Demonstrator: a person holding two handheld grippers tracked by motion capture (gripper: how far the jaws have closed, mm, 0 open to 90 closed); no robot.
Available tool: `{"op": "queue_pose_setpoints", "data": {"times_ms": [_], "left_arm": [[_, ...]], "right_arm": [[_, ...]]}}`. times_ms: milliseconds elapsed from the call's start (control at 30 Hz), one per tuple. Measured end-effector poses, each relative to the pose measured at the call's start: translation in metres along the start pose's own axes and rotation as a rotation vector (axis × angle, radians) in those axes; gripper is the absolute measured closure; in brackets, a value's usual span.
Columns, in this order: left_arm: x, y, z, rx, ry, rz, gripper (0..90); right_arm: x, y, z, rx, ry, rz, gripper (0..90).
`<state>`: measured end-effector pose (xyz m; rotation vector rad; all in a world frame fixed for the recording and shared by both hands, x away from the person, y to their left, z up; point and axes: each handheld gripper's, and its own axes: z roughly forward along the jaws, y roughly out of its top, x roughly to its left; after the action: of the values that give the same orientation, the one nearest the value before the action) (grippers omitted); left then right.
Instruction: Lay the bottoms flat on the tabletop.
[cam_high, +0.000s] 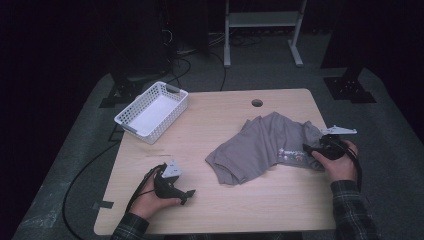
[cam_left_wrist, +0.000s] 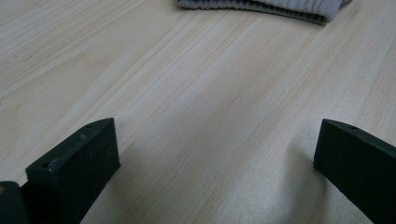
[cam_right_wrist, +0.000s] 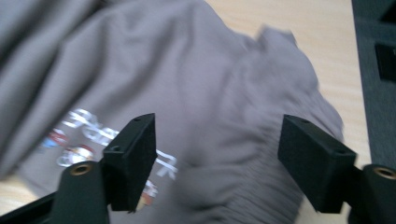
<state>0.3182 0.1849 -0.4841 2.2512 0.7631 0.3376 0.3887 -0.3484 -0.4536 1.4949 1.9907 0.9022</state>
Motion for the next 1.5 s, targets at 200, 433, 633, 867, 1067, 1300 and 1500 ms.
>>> {"op": "queue_pose_setpoints", "data": {"times_ms": [200,433,633,867,1067,1300,1500], "left_arm": [[0.0,0.0,0.0,0.0,0.0,0.0,0.0],[0.0,0.0,0.0,0.0,0.0,-0.001,0.0],[0.0,0.0,0.0,0.0,0.0,-0.001,0.0],[0.0,0.0,0.0,0.0,0.0,-0.001,0.0],[-0.001,0.0,0.0,0.0,-0.001,-0.002,0.0],[-0.001,0.0,0.0,0.001,-0.001,0.0,0.0],[-0.001,0.0,0.0,0.001,-0.002,0.002,0.0]], "right_arm": [[-0.007,-0.006,0.009,0.044,-0.005,0.002,24.3],[-0.011,-0.012,0.017,0.108,-0.036,0.0,25.2],[-0.018,-0.014,0.014,0.094,0.034,0.025,58.6],[-0.016,-0.011,0.013,0.108,0.074,0.0,69.0],[-0.015,-0.001,0.005,0.043,0.137,0.012,70.6],[0.001,0.019,-0.01,-0.076,0.233,0.004,70.9],[0.027,0.036,-0.005,-0.107,0.349,-0.037,70.9]]}}
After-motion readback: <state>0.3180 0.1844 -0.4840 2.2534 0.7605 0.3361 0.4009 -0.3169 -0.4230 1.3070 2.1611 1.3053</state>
